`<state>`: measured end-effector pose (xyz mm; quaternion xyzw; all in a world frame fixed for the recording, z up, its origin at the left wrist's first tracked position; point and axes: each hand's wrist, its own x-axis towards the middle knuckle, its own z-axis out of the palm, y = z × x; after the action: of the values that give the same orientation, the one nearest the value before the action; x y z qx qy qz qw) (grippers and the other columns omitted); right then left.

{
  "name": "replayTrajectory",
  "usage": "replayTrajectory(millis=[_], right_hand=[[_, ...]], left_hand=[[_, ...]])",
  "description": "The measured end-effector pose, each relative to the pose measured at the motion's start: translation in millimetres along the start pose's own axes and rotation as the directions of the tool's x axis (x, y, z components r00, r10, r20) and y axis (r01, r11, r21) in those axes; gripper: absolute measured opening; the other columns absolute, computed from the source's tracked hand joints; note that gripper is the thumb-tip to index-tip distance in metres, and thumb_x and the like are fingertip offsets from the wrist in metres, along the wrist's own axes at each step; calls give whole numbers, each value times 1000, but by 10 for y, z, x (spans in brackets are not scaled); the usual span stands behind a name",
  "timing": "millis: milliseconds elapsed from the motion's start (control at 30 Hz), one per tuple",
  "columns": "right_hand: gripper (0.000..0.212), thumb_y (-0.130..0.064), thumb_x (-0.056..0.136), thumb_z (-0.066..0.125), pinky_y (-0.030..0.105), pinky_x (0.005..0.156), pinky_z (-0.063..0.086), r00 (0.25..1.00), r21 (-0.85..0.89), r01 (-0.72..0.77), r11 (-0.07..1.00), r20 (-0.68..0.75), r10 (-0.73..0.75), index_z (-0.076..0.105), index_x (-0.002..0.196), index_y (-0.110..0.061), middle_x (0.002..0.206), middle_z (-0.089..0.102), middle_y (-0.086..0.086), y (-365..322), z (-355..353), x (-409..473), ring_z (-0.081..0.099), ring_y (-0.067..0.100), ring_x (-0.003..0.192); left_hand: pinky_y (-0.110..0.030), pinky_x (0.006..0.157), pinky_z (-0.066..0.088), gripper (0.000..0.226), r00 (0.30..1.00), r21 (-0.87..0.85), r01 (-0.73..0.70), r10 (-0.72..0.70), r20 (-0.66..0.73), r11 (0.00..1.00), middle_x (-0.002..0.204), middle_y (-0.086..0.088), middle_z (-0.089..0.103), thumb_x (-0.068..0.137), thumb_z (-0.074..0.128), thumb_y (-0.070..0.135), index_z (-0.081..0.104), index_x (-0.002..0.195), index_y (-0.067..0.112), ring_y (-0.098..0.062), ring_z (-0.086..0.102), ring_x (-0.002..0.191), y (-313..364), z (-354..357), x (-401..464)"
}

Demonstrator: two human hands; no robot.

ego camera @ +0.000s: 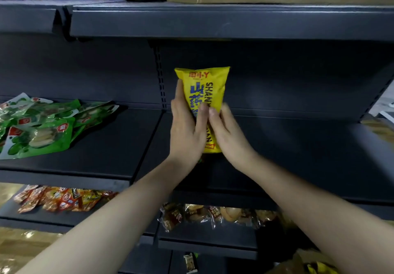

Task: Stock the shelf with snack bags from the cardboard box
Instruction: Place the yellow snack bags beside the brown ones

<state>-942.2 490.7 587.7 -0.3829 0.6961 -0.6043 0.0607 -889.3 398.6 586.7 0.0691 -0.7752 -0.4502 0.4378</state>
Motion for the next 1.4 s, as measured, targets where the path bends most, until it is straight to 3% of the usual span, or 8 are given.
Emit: replayTrajectory(millis=[133, 333, 433, 567, 667, 1067, 1233, 1400], right_hand=[[58, -48, 85, 49, 2, 87, 38, 999, 57, -50, 997, -11, 51, 39, 134, -21, 118, 55, -20, 85, -324, 30, 52, -20, 101], [16, -29, 94, 57, 16, 79, 52, 990, 10, -111, 994, -81, 111, 62, 110, -28, 103, 71, -7, 307, -826, 225, 66, 0, 90], [18, -25, 94, 59, 10, 71, 50, 983, -9, -136, 991, -124, 134, 64, 110, -19, 101, 71, -4, 515, -899, 398, 67, -2, 85], [37, -27, 91, 63, 19, 77, 55, 964, 7, -201, 980, -178, 199, 57, 121, -5, 111, 70, 7, 846, -858, 629, 69, 15, 97], [32, -22, 92, 63, 28, 79, 56, 940, 90, -258, 962, -206, 272, 59, 118, -5, 109, 69, 9, 978, -807, 785, 68, 19, 94], [18, -9, 98, 51, 21, 71, 50, 867, 283, -358, 890, -252, 429, 54, 116, -11, 106, 65, 7, 1320, -561, 1217, 62, 18, 92], [18, -11, 98, 50, 22, 71, 51, 873, 223, -349, 910, -276, 402, 56, 115, -12, 105, 66, 4, 1443, -536, 1348, 63, 18, 92], [31, -34, 90, 61, 47, 89, 51, 846, -112, -440, 891, -383, 370, 64, 104, -7, 103, 70, 14, 1655, -558, 1381, 65, 33, 98]], left_hand=[[3, 86, 25, 51, 997, 31, -36, 34, 67, 999, 118, 7, 37, 100, 18, 41, 17, 149, 30, 20, 37, 98, 148, 352, 134], [-24, 107, 30, 57, 988, 7, 55, -55, 142, 998, 128, 3, 32, 98, 34, 34, 11, 150, 32, -11, 35, 125, 86, 817, 104], [-20, 109, 18, 60, 978, 104, 119, -135, 160, 987, 149, -4, 19, 100, 38, 25, 7, 151, 22, -14, 18, 139, -48, 1009, -62], [-29, 118, 14, 62, 947, 195, 206, -246, 206, 959, 156, -13, 9, 97, 41, 14, 10, 151, 9, -24, 11, 145, -301, 1212, -143], [-28, 117, 11, 63, 924, 219, 273, -319, 213, 937, 156, -14, 8, 96, 42, 11, 9, 150, 9, -25, 9, 146, -456, 1276, -18], [-15, 111, 6, 61, 921, 191, 313, -347, 179, 930, 158, -11, 10, 96, 41, 7, 13, 150, 8, -20, 9, 146, -856, 1395, 332], [-27, 118, 1, 62, 908, 219, 338, -378, 182, 915, 159, -11, 3, 96, 39, 7, 9, 150, 8, -19, 1, 147, -932, 1435, 424], [-28, 117, 7, 65, 895, 243, 354, -403, 191, 903, 157, -16, 12, 92, 44, 5, 14, 149, 4, -24, 9, 146, -915, 1488, 550]])
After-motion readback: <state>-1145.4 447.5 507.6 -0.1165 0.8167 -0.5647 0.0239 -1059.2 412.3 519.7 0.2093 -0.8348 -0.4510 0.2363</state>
